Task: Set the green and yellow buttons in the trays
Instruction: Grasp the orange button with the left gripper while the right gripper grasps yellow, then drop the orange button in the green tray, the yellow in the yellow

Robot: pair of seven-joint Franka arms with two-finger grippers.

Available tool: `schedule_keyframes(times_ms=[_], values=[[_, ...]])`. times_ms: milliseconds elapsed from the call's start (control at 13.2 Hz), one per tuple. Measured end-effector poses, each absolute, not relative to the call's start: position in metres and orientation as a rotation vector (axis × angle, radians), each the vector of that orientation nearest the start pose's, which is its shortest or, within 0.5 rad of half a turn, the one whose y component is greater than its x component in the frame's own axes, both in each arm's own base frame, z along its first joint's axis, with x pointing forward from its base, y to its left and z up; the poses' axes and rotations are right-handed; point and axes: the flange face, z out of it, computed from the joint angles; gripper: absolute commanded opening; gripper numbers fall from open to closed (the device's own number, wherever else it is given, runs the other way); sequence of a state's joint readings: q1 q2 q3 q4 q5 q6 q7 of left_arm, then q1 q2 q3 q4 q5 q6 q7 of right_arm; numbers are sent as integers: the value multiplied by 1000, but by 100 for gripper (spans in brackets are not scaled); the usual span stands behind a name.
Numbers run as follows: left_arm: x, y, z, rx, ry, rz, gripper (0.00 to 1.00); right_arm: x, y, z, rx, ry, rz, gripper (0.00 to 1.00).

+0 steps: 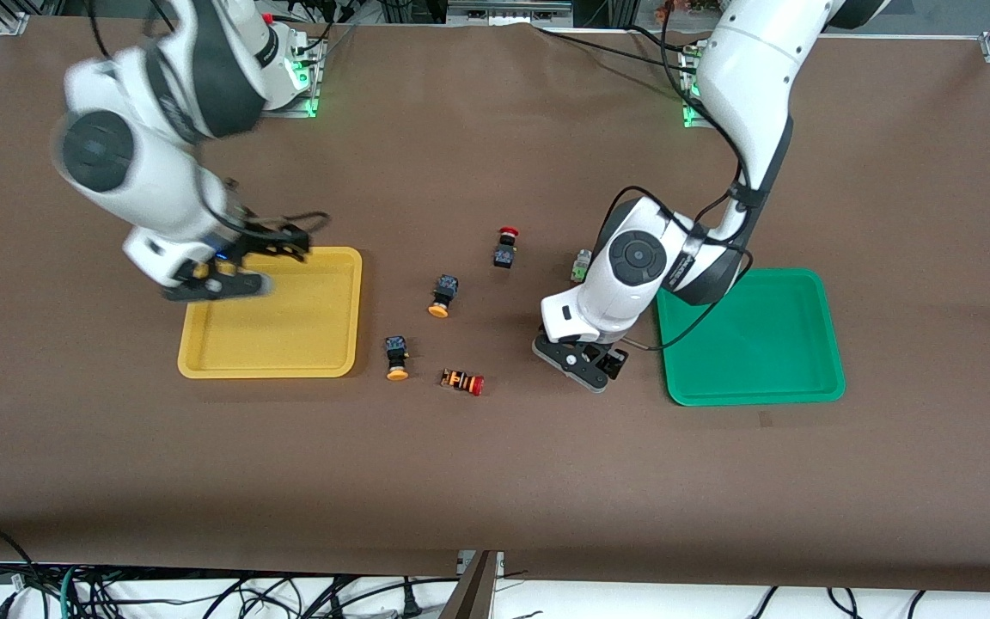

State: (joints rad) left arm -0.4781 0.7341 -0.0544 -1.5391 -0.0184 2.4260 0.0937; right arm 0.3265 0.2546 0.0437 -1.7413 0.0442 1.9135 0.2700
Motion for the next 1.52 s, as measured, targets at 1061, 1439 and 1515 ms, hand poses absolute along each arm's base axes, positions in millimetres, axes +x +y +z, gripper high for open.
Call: schedule_keyframes(times_ms=[1061,1439,1515], values=[[636,-342,214,-2997,1105,-68,0,630,329,177,-3051,-50,-75,24],[653,-223,287,-3026,895,332,0,635,326,191,-3063,-59,-62,19],[653,-198,283,-3028,876,404,0,638,324,203,-3073,-91,-40,19]])
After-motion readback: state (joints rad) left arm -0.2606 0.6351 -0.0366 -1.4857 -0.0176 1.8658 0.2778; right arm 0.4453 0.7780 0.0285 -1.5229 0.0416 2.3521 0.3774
